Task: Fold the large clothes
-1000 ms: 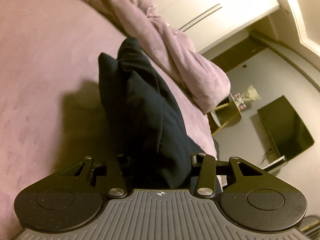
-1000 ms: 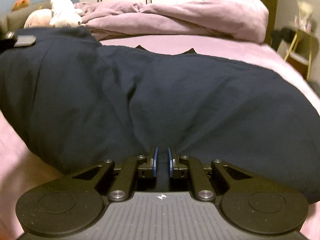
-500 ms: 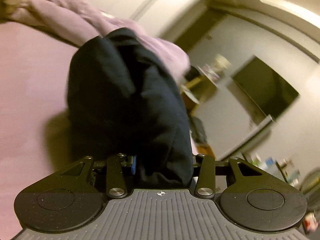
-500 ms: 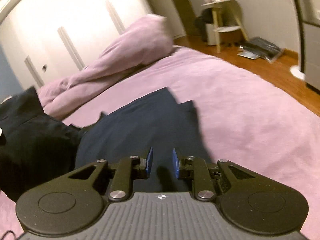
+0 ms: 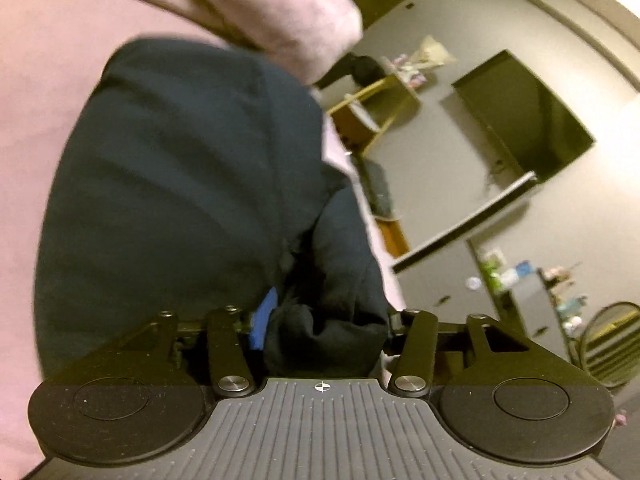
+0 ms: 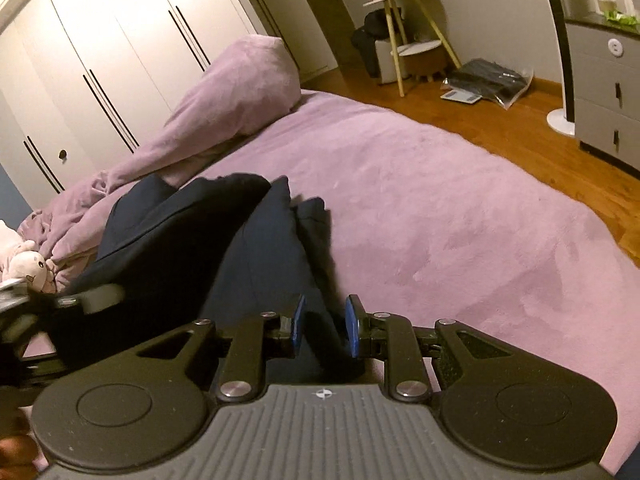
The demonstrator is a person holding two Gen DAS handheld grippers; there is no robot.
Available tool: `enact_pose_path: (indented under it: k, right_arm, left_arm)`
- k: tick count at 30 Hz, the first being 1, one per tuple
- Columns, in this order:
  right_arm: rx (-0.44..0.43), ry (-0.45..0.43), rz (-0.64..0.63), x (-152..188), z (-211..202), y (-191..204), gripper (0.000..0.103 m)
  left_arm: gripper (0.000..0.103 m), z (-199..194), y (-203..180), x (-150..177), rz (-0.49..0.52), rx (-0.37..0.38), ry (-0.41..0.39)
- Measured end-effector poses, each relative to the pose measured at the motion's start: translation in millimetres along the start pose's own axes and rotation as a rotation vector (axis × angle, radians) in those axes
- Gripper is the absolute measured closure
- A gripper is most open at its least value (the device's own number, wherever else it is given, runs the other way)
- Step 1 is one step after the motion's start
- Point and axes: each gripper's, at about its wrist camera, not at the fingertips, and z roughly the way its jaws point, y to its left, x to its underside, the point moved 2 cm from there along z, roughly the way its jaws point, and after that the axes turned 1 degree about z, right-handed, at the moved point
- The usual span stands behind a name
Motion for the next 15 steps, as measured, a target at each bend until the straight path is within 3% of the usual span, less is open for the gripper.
enact_pose_path:
  k: [3, 6, 10, 12, 15]
  right_arm:
    - [-0.034, -0.019, -0.006, -5.4, -6.9, 9.0, 0.079]
    - [-0.098, -0.03, -0.014, -10.4, -11.0, 27.3, 0.079]
    - [-0.156, -0.056, -0.073, -12.8, -18.3, 57.1, 0.078]
    - [-0.19, -0.064, -0.092, -14.8, -21.1, 69.2, 0.078]
    - [-0.237, -0.077, -0.127, -21.3, -22.2, 90.1, 0.078]
  left_arm:
    - [0.041, -48.2, -7.8, -5.9, -0.007, 0.138, -0.053]
    - [0.04, -87.4, -7.1, -6.3, -0.001, 0.163, -0.125]
    - [0.041, -118.3, 21.6, -2.5, -0.048, -0.017, -0.238]
    - [0.042, -118.1, 41.4, -0.1, -0.111, -0.112, -0.236]
    - [0.044, -105.4, 65.2, 4.8, -0.196, -0.177, -0.218]
